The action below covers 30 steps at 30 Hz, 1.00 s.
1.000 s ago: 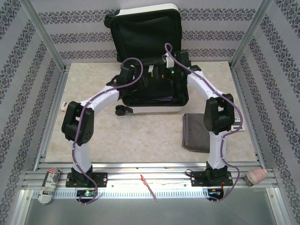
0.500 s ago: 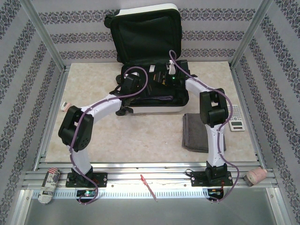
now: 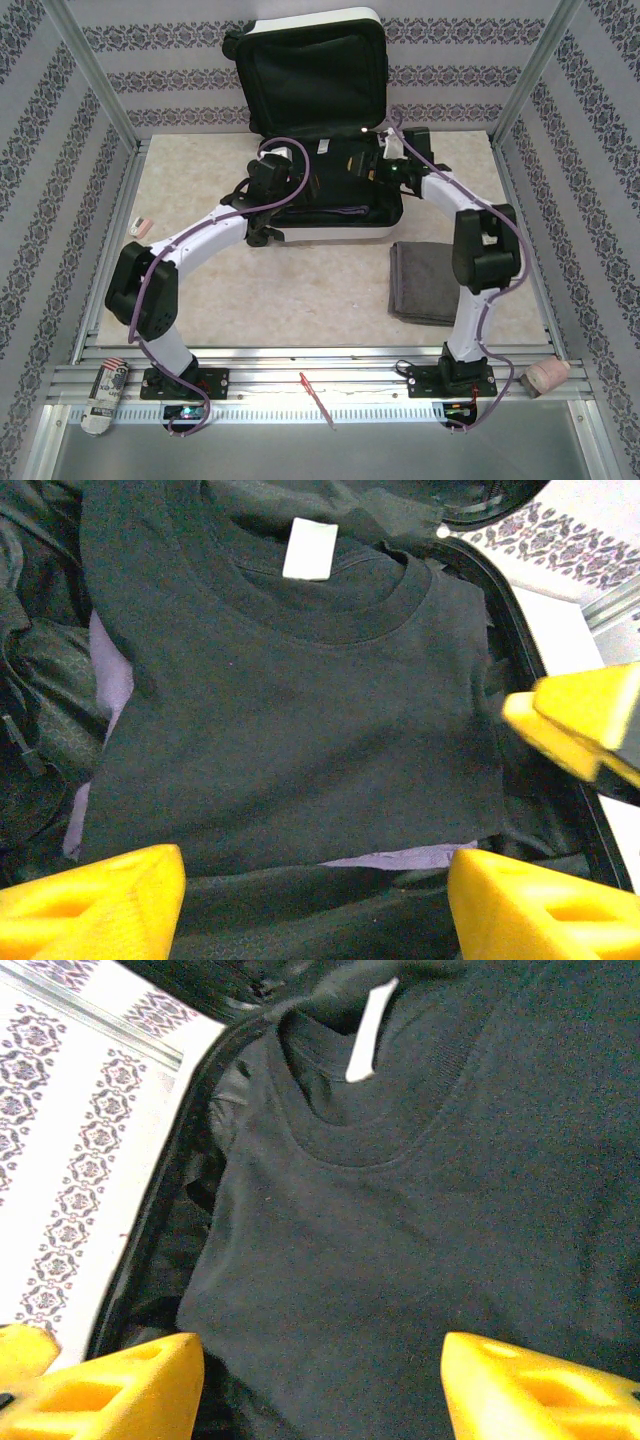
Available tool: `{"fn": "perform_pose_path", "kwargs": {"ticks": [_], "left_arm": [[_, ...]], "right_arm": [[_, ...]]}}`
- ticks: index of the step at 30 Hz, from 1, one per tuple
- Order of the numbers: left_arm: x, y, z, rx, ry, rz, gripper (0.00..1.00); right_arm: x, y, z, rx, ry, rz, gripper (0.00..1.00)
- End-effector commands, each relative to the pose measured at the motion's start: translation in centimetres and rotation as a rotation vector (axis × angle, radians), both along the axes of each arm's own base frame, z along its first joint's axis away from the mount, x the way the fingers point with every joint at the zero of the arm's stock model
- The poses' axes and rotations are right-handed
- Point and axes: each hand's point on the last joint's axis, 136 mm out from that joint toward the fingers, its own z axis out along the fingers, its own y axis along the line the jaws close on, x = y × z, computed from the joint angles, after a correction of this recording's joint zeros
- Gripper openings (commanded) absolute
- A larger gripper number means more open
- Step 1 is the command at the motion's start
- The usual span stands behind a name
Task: Pack the luggage
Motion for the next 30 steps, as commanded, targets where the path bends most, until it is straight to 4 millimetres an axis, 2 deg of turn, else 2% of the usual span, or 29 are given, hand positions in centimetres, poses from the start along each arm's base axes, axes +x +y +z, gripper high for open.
{"fn": "perform_pose_path", "kwargs": {"ticks": [1, 5, 8, 15, 20, 24, 30], "left_arm": [[-0.5, 0.3, 2.5, 0.093, -0.054, -0.050, 0.71], [0.1, 1.1, 3.6, 0.180, -0.112, -0.044, 0.75], [0.2, 0.9, 3.9, 0.207, -0.133, -0.068, 0.76], [0.1, 0.9, 1.9, 0.186, -0.158, -0.067, 0.76], [0.1, -0.6, 1.5, 0.140, -0.211, -0.138, 0.76], [0.1, -1.8, 1.1, 0.091, -0.236, -0.188, 0.76], [-0.4, -3.0, 0.0, 0.051, -0.221, -0.245, 0.76]], "right_arm": [[-1.2, -1.5, 1.7, -0.052, -0.072, -0.031, 0.64], [-2.8, -3.0, 1.6, -0.078, -0.075, -0.081, 0.65], [-4.3, -3.8, 0.3, -0.113, -0.052, -0.110, 0.65], [-7.7, -5.9, -3.0, -0.244, 0.060, -0.127, 0.66], [-8.2, -7.5, -3.1, -0.241, 0.061, -0.202, 0.66], [-8.9, -8.3, -2.3, -0.251, 0.033, -0.244, 0.67], [-12.2, -10.4, -1.4, -0.332, 0.020, -0.320, 0.68]]}}
